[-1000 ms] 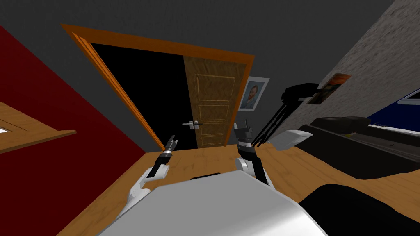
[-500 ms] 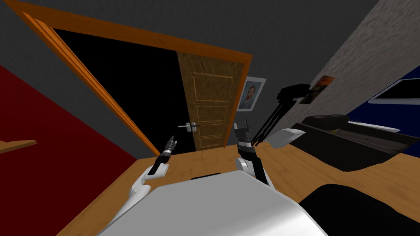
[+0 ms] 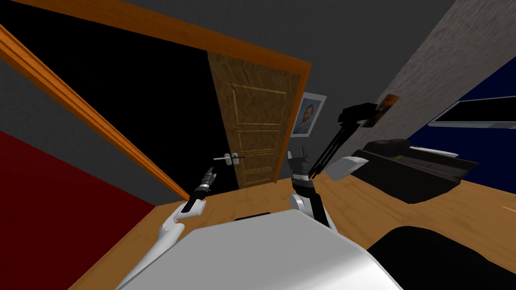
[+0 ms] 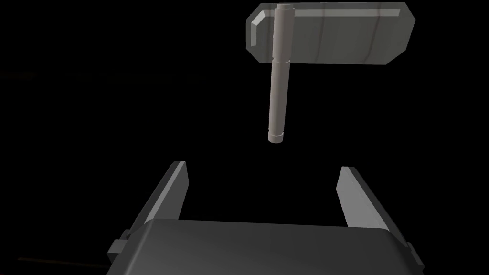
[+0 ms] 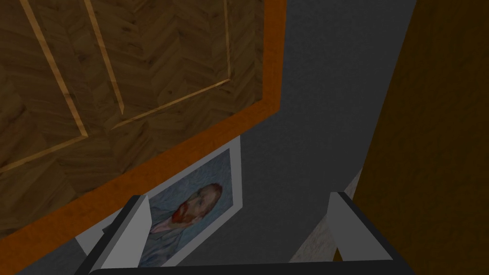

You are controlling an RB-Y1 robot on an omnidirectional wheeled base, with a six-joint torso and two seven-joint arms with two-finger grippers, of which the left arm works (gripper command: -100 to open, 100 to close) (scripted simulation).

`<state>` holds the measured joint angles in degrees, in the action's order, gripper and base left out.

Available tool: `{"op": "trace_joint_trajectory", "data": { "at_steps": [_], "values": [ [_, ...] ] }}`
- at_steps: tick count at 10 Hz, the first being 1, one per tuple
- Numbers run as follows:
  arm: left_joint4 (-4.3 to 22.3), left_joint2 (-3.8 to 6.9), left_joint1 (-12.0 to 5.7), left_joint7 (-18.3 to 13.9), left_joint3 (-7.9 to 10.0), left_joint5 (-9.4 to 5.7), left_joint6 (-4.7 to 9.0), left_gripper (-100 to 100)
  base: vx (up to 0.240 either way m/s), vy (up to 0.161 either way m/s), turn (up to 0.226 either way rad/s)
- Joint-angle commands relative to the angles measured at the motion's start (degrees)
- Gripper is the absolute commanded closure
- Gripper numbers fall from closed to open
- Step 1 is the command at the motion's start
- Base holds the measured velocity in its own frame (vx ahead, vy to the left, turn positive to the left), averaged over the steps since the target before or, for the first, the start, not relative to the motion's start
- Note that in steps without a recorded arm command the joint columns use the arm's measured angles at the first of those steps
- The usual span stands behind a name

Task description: Pull the door open

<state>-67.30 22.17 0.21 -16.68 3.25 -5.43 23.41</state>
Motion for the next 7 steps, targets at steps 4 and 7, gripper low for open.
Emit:
{"op": "trace_joint_trajectory", "data": {
  "at_steps": [4,7],
  "values": [
    [5.5,1.67,-2.67,-1.2,-0.07,-0.86,-0.08,-100,0.13,0.032,-0.088],
    [6.8,2.77,-2.12,-1.2,1.8,-1.1,0.07,-100,0.11,0.06,0.001]
  ]
}}
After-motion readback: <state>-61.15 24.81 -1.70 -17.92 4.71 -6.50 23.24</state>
